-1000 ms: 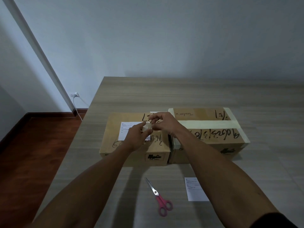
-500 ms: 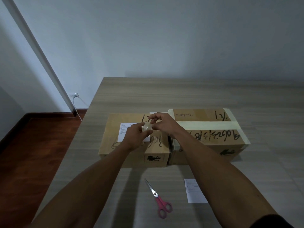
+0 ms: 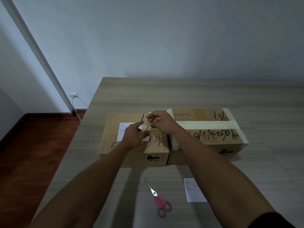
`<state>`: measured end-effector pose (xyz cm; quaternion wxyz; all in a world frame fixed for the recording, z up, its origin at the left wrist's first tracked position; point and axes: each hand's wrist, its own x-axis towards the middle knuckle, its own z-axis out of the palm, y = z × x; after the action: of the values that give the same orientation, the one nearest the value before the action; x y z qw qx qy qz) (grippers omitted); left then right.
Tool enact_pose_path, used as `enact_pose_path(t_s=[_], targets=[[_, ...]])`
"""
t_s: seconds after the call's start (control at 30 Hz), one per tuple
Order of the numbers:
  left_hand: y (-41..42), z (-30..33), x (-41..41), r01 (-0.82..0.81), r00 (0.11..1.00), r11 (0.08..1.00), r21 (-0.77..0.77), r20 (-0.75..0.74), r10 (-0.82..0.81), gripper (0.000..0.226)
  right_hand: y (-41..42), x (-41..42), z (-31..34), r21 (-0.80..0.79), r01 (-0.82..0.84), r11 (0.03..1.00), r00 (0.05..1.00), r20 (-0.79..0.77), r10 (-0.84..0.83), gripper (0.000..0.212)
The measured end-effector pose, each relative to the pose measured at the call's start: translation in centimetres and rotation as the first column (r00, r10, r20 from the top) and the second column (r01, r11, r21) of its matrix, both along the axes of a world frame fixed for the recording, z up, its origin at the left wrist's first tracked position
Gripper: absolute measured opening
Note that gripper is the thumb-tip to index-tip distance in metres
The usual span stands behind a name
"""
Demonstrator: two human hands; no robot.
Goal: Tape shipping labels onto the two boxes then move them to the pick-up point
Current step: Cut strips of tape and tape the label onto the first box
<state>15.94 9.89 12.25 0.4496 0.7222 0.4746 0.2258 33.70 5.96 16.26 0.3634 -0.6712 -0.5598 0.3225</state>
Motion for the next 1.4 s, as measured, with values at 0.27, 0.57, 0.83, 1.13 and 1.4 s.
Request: enact_pose_path(t_s=[0.27,0.57,0.83,1.13,1.4], targets=[[-0.8,0.9,0.1,-0.018,0.997,0.996,-0.082,0.075,0.024,0.038,-0.5,-0.4,0.2,-0.003,-0.01,1.0,1.0,0.026,0.01,0.031],[-0.8,0.8,0.1,-0.073,0.997,0.993,-0.092,0.007,0.074,0.049,-0.6,-0.4,0.2,-0.001,-0.037,0.999,0.994,0.1,0.037,0.033],[-0.1,0.6,-0.4,-0.036,0.997,0.999,-0.033,0.062,0.038,0.061,-0.7,-0.7,-0.2,-0.039,0.0,0.999,0.998,-0.061,-0.002,0.031],[-0.5,0.5,-0.1,-0.084,0.984,0.983,-0.164,0.144,0.108,0.052,-0.4,-0.6,0.5,0.001,-0.011,1.0,1.0,0.004,0.011,0.02],[-0.2,1.0,0.0,-0.071,0.989,0.987,-0.141,0.12,0.088,0.053,-0.6,-0.4,0.7,0.023,0.012,1.0,0.999,-0.05,-0.011,0.021]])
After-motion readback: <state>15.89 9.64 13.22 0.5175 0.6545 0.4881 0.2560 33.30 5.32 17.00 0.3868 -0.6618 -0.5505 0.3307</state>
